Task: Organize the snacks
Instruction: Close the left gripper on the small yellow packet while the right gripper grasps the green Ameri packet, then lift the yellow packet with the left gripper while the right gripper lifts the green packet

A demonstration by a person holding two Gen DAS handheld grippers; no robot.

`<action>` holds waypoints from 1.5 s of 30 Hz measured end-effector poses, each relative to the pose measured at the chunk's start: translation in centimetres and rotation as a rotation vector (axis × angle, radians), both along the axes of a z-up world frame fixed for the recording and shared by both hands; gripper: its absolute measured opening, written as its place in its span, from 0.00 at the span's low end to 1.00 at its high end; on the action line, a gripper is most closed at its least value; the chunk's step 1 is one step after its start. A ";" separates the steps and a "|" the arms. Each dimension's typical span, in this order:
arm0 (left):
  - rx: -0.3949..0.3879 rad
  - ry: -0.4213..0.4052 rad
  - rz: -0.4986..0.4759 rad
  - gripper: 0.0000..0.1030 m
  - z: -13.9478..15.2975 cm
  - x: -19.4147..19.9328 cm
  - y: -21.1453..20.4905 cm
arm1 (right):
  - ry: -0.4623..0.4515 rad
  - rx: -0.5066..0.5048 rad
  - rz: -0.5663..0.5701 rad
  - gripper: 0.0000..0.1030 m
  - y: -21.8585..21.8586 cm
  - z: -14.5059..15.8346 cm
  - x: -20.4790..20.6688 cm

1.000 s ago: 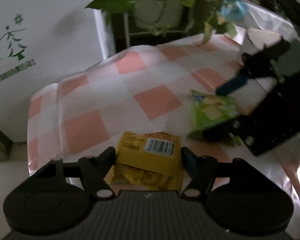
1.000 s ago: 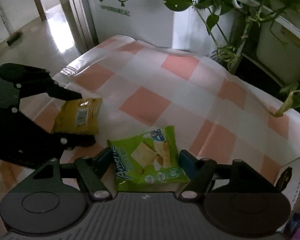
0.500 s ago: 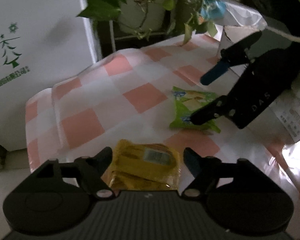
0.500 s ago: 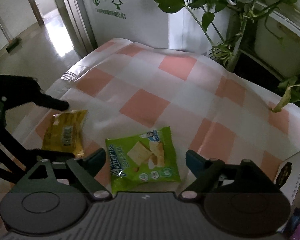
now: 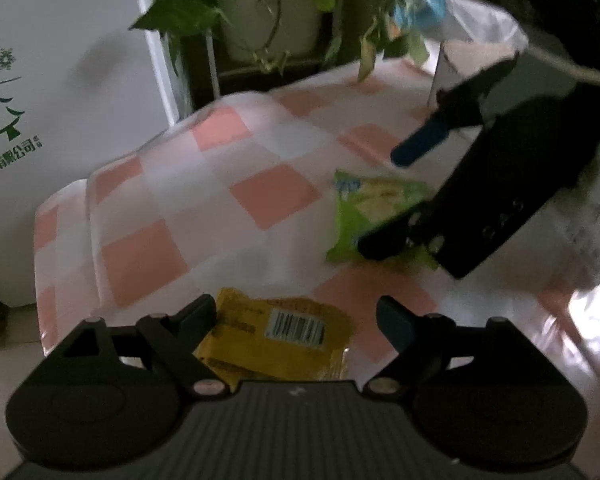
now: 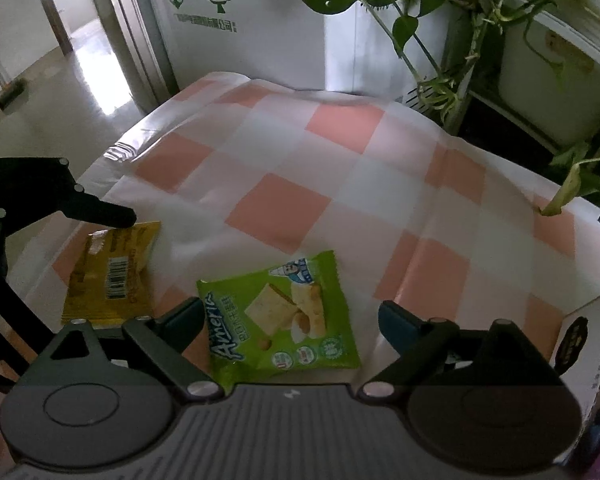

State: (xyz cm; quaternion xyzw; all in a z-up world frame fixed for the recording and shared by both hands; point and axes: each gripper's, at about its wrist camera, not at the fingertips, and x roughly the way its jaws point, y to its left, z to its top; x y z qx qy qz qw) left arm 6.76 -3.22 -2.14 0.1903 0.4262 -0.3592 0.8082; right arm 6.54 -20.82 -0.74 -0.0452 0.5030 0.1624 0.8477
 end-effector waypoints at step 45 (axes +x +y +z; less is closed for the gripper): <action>-0.020 -0.079 0.191 0.57 4.3 -3.4 1.2 | -0.147 0.008 -0.026 0.62 -0.3 6.1 -4.9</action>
